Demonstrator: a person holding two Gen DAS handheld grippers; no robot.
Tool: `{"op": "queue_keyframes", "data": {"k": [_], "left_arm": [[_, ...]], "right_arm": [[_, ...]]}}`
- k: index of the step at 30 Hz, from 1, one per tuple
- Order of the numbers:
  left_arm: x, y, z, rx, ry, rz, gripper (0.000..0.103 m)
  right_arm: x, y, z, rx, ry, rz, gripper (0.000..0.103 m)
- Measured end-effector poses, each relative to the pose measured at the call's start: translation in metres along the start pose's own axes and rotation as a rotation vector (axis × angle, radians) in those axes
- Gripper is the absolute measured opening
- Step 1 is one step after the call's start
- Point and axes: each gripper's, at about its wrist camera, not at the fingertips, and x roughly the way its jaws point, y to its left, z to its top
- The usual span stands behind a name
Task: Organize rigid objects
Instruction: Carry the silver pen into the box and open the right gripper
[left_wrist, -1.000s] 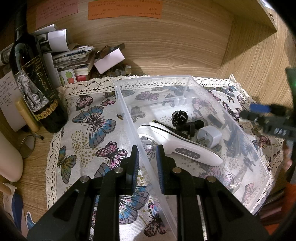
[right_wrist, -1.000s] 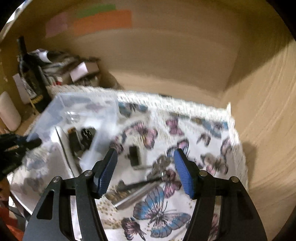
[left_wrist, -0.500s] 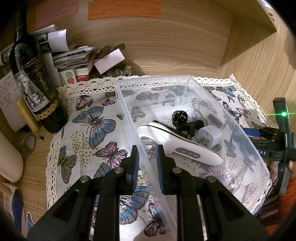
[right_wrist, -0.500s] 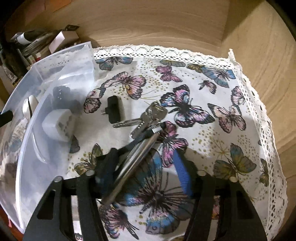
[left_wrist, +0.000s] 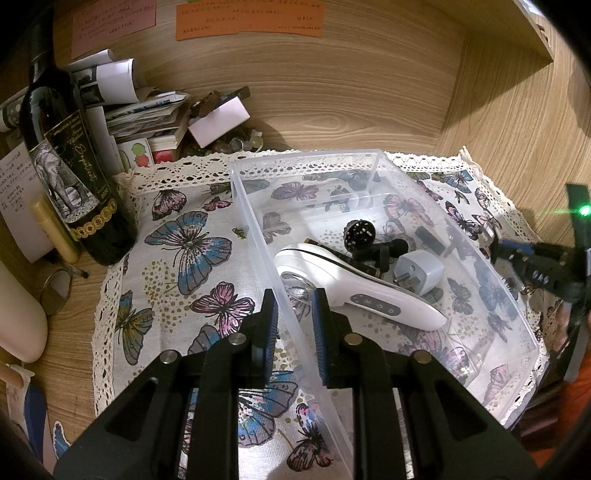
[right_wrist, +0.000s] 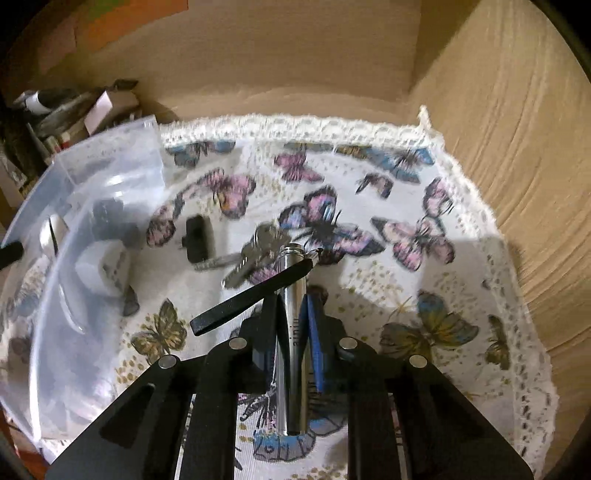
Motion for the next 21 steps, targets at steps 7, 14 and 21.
{"op": "queue_keyframes", "data": {"k": [7, 14, 21], "left_arm": [[0.0, 0.001, 0.0, 0.001, 0.0, 0.0, 0.019], [0.0, 0.0, 0.0, 0.001, 0.0, 0.001, 0.019], [0.0, 0.0, 0.0, 0.002, -0.001, 0.001, 0.019]], "right_arm": [[-0.035, 0.011, 0.027, -0.033, -0.11, 0.005, 0.014], [-0.056, 0.044, 0.05, -0.108, -0.194, 0.052, 0.014], [-0.063, 0.084, 0.064, -0.199, -0.233, 0.128, 0.014]]}}
